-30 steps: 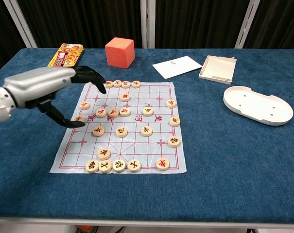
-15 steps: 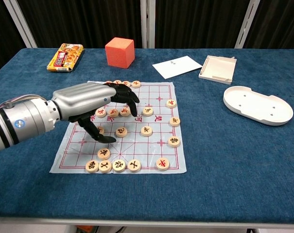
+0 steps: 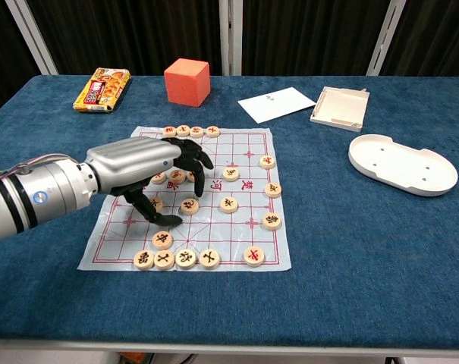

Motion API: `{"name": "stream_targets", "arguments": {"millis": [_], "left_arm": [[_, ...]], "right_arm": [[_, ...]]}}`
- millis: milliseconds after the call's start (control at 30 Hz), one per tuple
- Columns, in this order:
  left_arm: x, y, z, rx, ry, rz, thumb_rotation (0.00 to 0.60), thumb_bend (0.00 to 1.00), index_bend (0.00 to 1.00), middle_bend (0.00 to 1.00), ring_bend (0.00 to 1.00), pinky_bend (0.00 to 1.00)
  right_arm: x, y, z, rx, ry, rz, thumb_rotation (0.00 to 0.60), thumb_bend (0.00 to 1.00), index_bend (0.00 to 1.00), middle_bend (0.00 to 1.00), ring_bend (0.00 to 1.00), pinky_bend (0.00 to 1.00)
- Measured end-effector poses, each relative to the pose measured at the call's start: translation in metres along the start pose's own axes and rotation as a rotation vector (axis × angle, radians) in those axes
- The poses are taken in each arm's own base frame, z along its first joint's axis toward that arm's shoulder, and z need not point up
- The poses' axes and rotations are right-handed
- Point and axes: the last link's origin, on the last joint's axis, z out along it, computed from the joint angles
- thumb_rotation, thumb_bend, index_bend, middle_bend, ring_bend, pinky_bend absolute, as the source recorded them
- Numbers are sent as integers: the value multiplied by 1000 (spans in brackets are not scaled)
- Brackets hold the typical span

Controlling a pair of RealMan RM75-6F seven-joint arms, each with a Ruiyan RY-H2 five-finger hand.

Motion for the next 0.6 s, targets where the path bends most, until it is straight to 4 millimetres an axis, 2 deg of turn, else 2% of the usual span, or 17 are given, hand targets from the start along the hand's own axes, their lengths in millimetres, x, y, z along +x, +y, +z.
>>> {"name": "stream_targets", "arguments": {"millis": [433,600], "left_arm": [[-2,-3,2,5,-17,13,600,223,454,144,0,74],[-2,-2,2,3,-18,13,600,248,495,146,0,74]], "right_arm": [[1,0,-2,-4,1,-6,600,326,0,0,0,0],[0,-1,-1,-2,-5,-6,600,327,0,0,0,0]]}}
